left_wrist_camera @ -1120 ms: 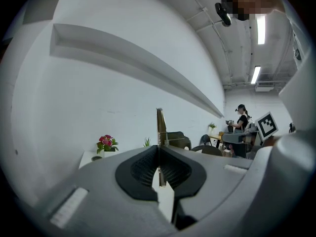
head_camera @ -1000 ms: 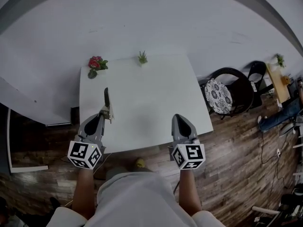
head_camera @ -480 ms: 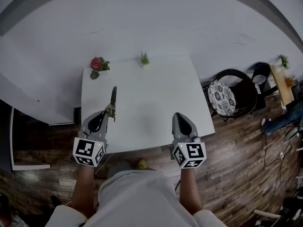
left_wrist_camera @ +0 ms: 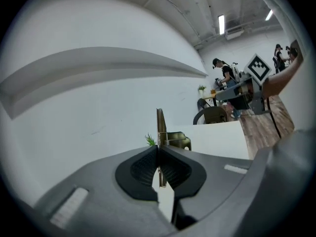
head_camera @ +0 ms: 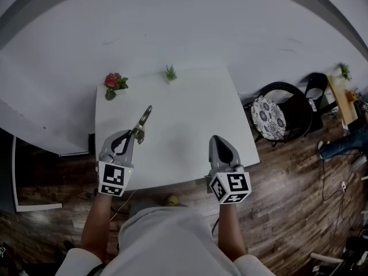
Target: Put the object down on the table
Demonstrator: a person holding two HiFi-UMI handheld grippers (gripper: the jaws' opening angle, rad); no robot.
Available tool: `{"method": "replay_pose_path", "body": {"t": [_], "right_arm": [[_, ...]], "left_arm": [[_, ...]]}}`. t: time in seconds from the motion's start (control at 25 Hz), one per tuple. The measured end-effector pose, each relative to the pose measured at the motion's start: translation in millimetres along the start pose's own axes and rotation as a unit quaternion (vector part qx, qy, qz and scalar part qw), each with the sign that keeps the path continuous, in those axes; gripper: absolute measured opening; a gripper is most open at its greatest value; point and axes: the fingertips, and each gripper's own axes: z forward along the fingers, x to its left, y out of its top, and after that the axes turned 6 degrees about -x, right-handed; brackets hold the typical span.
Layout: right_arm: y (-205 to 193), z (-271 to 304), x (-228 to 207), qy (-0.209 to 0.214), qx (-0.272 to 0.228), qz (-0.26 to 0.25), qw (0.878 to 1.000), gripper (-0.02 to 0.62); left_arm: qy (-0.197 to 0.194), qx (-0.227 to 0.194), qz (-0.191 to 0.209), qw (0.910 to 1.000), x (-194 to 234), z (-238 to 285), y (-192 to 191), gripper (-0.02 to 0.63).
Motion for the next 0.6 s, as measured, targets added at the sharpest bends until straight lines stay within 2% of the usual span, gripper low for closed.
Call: {"method": "replay_pose_path", "body": {"t": [0.24,0.4,0.6], "right_arm": [[0,7,-2,0.004,0.001,0.002,1.000,0.003],[-2,11,-4,0.006,0.002,0.003,1.000,0.003],[-3,12,-5,0.009,0.005,0.001,1.000,0.003]], "left_arm": [[-0.029,0.052,0.093,0.9939,-13,23,-21,0.012],[-0.042,0.083,0.154,0.9837,-19,38,-42,0.012],[-0.061,0.117,0.205,0.9698,-23,50,-65,0.012]]}}
